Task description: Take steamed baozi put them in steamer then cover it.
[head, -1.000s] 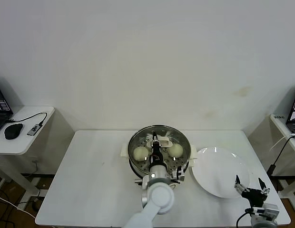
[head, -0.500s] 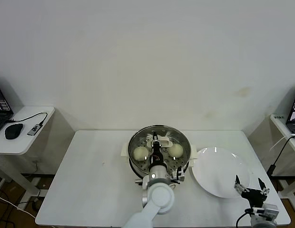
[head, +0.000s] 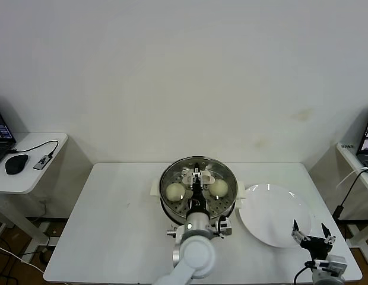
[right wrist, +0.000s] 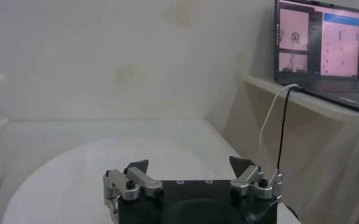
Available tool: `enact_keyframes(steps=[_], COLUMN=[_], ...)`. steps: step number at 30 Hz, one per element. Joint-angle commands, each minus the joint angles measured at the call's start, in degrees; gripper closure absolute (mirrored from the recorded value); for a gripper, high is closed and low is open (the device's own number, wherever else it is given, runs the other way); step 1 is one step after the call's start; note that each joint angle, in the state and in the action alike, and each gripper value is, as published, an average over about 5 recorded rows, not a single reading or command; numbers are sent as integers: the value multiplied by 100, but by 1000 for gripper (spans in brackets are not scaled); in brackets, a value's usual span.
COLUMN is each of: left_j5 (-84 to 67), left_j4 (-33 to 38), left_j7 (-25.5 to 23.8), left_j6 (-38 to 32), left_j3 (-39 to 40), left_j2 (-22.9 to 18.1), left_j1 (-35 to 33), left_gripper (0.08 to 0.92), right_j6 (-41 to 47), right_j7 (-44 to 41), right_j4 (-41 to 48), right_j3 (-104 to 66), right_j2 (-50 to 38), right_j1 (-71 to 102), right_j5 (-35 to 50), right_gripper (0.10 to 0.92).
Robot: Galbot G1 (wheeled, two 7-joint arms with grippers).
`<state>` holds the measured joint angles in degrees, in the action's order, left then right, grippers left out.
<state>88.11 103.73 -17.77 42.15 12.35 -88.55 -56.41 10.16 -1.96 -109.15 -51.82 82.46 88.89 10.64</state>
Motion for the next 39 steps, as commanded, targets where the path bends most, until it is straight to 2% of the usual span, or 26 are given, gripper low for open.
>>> enact_keyframes(steps=[1, 5, 8, 13, 16, 20, 24, 30, 34, 39], left_j5=[-216, -258, -508, -1861, -2959, -4600, -6100, -8019, -8695, -8826], left_j4=[698, 1017, 1313, 1952, 2358, 2623, 2472, 1896, 1634, 1225], left_j7=[-178, -290, -255, 251, 474, 1082, 1629, 1805, 1705, 1658], left_j6=[88, 79, 54, -267, -491, -977, -1723, -2839, -3197, -3790], left_j3=[36, 7, -64, -471, -1024, -1861, -2913, -4387, -4778, -4853], left_j2=[174, 319, 440, 695, 831, 1068, 1145, 1015, 1016, 1031], left_j1=[-255, -442, -528, -588, -657, -888, -1273, -2208, -2925, -3359], left_gripper=[324, 221, 184, 177, 177, 177, 177, 177, 177, 177], right_j6=[1, 4, 0, -60, -97, -243, -287, -417, -599, -935], right_j7=[-9, -48, -68, -125, -197, -315, -379, -449, -391, -324], right_j4=[-23, -26, -47, -159, -243, -333, -428, -597, -556, -348], right_j3=[-10, -44, -67, -57, -49, -4, 94, 238, 372, 593], right_j2=[5, 0, -26, -86, -140, -290, -498, -603, -535, -436], right_j1=[17, 15, 8, 56, 95, 196, 393, 668, 719, 797], right_j5=[-13, -3, 28, 147, 254, 418, 568, 693, 699, 618], right_gripper=[203, 203, 203, 203, 203, 203, 203, 203, 203, 203])
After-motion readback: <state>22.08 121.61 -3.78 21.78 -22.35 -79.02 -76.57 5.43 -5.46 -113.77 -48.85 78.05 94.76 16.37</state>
